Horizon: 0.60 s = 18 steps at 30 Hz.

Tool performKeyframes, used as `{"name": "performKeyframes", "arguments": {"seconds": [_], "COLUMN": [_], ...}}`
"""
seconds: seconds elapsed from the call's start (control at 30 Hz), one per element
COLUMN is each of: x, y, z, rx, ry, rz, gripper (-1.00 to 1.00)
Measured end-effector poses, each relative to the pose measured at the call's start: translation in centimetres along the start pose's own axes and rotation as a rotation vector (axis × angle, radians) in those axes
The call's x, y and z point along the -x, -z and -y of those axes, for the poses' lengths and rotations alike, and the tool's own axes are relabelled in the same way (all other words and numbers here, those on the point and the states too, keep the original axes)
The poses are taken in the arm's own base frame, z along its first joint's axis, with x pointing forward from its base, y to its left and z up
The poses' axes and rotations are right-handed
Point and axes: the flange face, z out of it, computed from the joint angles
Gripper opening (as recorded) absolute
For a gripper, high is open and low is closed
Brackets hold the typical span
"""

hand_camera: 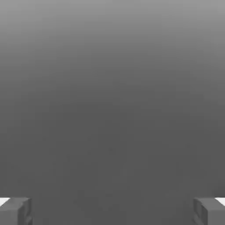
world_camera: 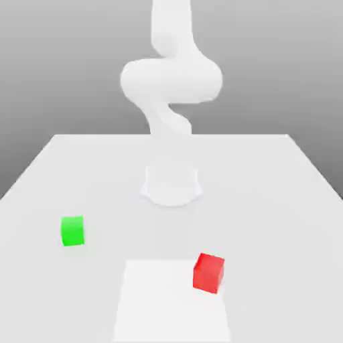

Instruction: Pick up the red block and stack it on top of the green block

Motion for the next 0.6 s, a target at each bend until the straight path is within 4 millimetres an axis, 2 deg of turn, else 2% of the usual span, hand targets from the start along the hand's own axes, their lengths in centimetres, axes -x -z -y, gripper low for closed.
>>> {"name": "performKeyframes", "arguments": {"seconds": [0.17,0.33,0.47,0.6], "x": [2.6,7.6,12.6,17.9], "y": [-10.3,-19.1,-24.9,-29.3], "z": [-1.7,-3.7,-5.9,-8.7], "rx": [0.020,0.047,0.073,0.104], "ry": [0.174,0.359,0.517,0.683], "rz": [0.178,0.338,0.454,0.561], "gripper": [0.00,0.00,0.00,0.00]}}
